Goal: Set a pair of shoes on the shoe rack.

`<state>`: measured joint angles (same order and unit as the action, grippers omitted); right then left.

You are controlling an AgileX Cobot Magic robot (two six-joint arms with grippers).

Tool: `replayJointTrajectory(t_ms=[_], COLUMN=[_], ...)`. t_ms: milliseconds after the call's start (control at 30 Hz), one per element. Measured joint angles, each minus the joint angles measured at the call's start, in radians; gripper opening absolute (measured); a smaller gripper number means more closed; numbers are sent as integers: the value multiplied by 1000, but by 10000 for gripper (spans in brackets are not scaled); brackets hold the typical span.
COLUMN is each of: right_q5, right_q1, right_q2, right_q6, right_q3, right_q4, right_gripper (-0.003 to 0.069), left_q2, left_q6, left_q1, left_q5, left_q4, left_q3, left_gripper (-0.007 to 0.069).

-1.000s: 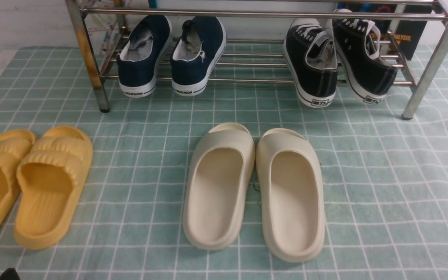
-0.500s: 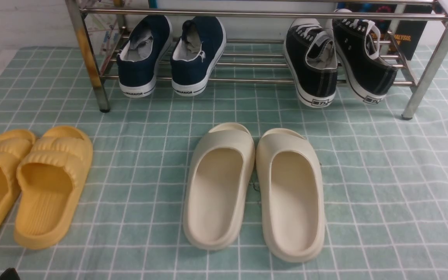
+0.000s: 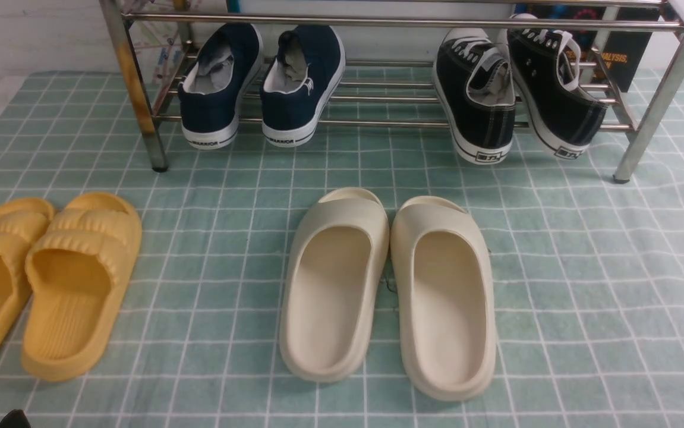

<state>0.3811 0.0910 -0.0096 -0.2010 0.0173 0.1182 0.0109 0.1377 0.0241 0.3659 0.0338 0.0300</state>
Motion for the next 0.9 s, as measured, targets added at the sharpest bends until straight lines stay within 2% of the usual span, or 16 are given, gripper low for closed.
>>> replayJointTrajectory(t_ms=[900], right_q5=[0], right_q1=[0], right_q2=[0], right_q6=[0], right_q3=[0], right_q4=[0], right_gripper=[40], left_q2=[0], left_q6=[0], left_q1=[0], left_q5=[0], left_q4=[0], left_q3=[0], left_gripper=[239])
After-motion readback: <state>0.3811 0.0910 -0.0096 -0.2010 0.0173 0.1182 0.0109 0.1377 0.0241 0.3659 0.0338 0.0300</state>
